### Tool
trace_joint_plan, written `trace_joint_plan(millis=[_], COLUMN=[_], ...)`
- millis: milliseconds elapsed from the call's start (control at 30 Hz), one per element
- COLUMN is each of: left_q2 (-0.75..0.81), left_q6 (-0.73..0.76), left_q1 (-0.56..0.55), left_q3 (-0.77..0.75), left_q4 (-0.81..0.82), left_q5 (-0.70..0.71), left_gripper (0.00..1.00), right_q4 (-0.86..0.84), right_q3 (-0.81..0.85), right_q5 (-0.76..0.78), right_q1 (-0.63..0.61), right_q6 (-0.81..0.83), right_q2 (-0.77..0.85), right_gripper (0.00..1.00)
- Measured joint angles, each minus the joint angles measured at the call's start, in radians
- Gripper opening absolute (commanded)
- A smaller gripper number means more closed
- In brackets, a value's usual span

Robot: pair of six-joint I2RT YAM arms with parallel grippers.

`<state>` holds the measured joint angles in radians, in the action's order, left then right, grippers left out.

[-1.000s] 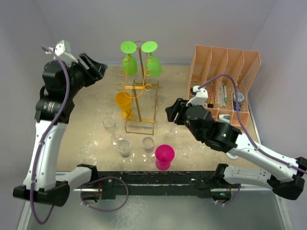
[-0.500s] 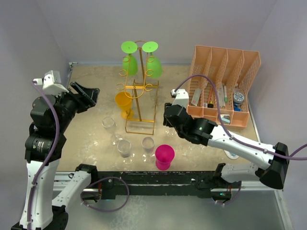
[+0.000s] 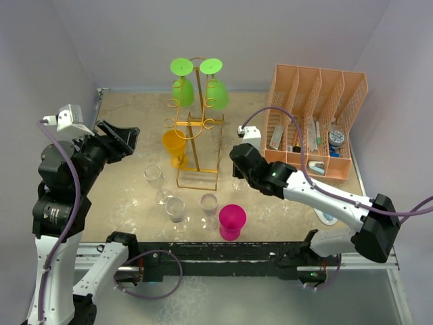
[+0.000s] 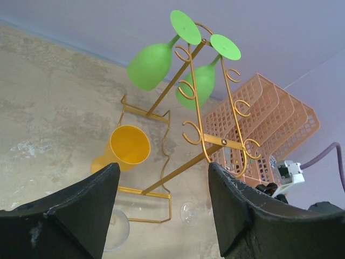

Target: Place the wine glass upside down on the wine glass rack

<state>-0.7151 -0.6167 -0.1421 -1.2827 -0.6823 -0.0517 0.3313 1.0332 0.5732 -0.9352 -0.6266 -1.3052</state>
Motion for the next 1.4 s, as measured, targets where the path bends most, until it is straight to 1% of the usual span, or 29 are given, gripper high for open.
trace_joint_plan(millis=[233, 333, 467, 600, 700, 800, 967, 1100, 1300, 1400], left_q2=[0.002, 0.002, 0.003, 0.004, 0.004, 0.004, -0.017, -0.072, -0.18, -0.208], left_q6=[0.0, 0.0, -0.01, -0.045, -0.083, -0.117, -0.155, -0.235, -0.363, -0.455], left_q1=[0.0, 0.0, 0.0, 0.0, 0.0, 0.0, 0.0, 0.0, 0.0, 0.0], left_q3=[-0.01, -0.01, -0.013, -0.025, -0.035, -0.042, -0.082, -0.09, -0.086, -0.03], left_q4=[0.01, 0.011, 0.014, 0.021, 0.061, 0.118, 0.188, 0.304, 0.463, 0.599], left_q5=[-0.024, -0.038, -0.057, -0.093, -0.134, -0.167, -0.198, -0.28, -0.386, -0.441], left_gripper=[0.65, 0.65, 0.65, 0.65, 0.65, 0.66, 0.66, 0.66, 0.66, 0.66], right_q4=[0.0, 0.0, 0.015, 0.016, -0.035, -0.098, -0.169, -0.229, -0.377, -0.47], right_q3=[0.013, 0.016, 0.016, 0.015, 0.009, 0.01, 0.009, -0.023, -0.069, -0.071], right_q5=[-0.064, -0.08, -0.087, -0.065, -0.027, 0.02, 0.092, 0.119, 0.145, 0.145], right_q1=[0.031, 0.036, 0.039, 0.039, 0.039, 0.039, 0.04, 0.04, 0.041, 0.041], right_q6=[0.021, 0.021, 0.009, -0.013, -0.023, -0.037, -0.064, -0.087, -0.1, -0.098], right_q2=[-0.03, -0.029, -0.01, 0.086, 0.222, 0.323, 0.37, 0.379, 0.478, 0.535], right_gripper=[0.08, 0.04, 0.04, 0.04, 0.03, 0.03, 0.03, 0.02, 0.02, 0.02])
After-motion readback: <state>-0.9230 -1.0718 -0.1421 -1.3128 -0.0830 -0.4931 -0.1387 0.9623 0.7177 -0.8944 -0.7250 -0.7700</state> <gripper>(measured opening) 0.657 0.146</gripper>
